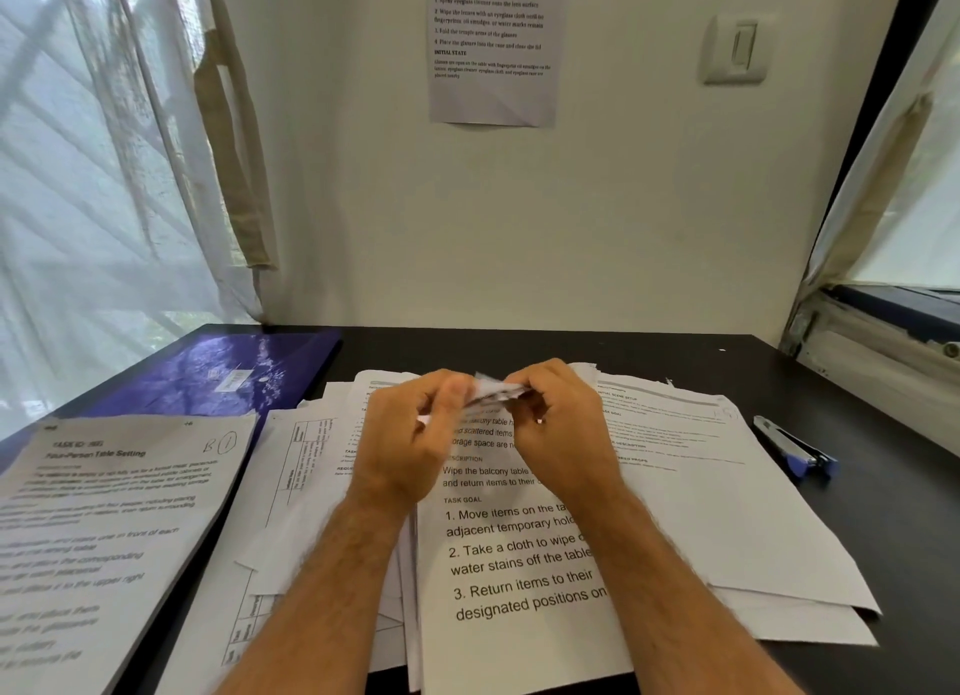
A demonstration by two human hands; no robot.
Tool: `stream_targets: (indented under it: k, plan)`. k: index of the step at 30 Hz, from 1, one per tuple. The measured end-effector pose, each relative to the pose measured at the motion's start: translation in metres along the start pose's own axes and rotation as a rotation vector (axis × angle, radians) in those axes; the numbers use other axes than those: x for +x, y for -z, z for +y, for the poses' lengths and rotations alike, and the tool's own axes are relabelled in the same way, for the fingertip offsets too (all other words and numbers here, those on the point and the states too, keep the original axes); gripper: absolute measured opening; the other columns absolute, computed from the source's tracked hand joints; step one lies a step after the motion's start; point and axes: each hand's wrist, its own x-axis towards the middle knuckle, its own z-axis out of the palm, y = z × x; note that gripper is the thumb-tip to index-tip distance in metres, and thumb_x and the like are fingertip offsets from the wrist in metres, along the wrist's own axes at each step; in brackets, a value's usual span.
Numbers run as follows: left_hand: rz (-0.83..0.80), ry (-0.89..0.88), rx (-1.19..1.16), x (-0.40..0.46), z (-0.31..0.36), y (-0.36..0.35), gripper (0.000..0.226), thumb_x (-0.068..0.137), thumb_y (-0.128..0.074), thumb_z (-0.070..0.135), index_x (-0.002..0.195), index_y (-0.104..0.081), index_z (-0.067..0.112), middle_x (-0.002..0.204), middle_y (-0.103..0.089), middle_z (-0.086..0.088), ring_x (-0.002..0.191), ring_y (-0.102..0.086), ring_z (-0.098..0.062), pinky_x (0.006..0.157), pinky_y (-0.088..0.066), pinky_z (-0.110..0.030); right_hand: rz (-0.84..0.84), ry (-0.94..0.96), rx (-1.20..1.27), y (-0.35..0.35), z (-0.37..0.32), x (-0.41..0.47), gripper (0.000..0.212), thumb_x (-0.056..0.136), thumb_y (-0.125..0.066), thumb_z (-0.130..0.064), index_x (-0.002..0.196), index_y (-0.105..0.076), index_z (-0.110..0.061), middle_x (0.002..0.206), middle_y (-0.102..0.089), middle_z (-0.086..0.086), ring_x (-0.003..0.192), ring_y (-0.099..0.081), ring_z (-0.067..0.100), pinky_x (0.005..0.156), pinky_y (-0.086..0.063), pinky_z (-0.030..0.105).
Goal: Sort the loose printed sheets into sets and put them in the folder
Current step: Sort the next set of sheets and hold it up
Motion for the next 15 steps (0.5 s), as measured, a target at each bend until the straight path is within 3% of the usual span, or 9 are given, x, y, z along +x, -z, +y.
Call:
stream_targets:
  k: [2,4,7,10,12,15]
  plan:
    - [0.103,0.129,0.029,0.003,-0.006,0.004,0.031,0.102,-0.045,0.037,0.096,-0.073,0.025,0.088,-0.074,0.009,0.084,-0.07,-0.007,0.063,-0.054,-0.015,0.097,0.004,0.054,0.002,0.005,-0.001,0.017,0.076,-0.073,-0.003,0.082,-0.066,-0.017,0.087,-0.059,-0.009,0.078,-0.056,0.003,0.062,-0.043,0.01]
    - [0.112,0.279,0.227,0.005,-0.022,0.008,0.02,0.101,-0.054,0.035,0.111,-0.069,0.026,0.105,-0.073,0.007,0.097,-0.069,-0.008,0.072,-0.053,-0.014,0.244,-0.013,0.166,0.004,0.008,-0.001,0.013,0.07,-0.068,-0.006,0.075,-0.062,-0.016,0.08,-0.061,-0.006,0.073,-0.058,0.007,0.057,-0.044,0.015]
    - [-0.16,0.563,0.449,0.004,-0.038,0.009,0.049,0.091,-0.066,0.047,0.134,-0.056,0.027,0.135,-0.062,-0.001,0.123,-0.058,-0.022,0.1,-0.049,-0.04,0.384,-0.117,0.333,0.007,0.013,0.0,0.009,0.069,-0.058,-0.005,0.072,-0.062,-0.012,0.075,-0.063,0.0,0.07,-0.059,0.009,0.058,-0.047,0.025]
    - [-0.419,0.673,0.744,0.002,-0.044,0.01,0.069,0.09,-0.062,0.056,0.149,-0.038,0.029,0.155,-0.041,-0.008,0.142,-0.038,-0.03,0.118,-0.03,-0.051,0.407,-0.22,0.475,0.011,0.018,0.002,0.007,0.067,-0.057,-0.01,0.07,-0.062,-0.014,0.076,-0.064,0.004,0.07,-0.059,0.014,0.06,-0.047,0.028]
    - [-0.434,0.741,0.815,0.001,-0.047,0.011,0.083,0.086,-0.057,0.067,0.154,-0.027,0.03,0.161,-0.025,-0.015,0.149,-0.02,-0.036,0.122,-0.014,-0.055,0.397,-0.254,0.502,0.011,0.021,0.002,0.009,0.067,-0.058,-0.009,0.068,-0.062,-0.016,0.076,-0.065,0.006,0.071,-0.06,0.02,0.061,-0.049,0.033]
    - [-0.378,0.853,0.786,0.0,-0.048,0.013,0.102,0.077,-0.056,0.079,0.156,-0.018,0.027,0.162,-0.015,-0.025,0.15,-0.009,-0.043,0.122,-0.007,-0.057,0.38,-0.259,0.484,0.01,0.021,0.002,0.011,0.065,-0.056,-0.006,0.069,-0.063,-0.014,0.076,-0.065,0.007,0.073,-0.062,0.025,0.062,-0.051,0.037]
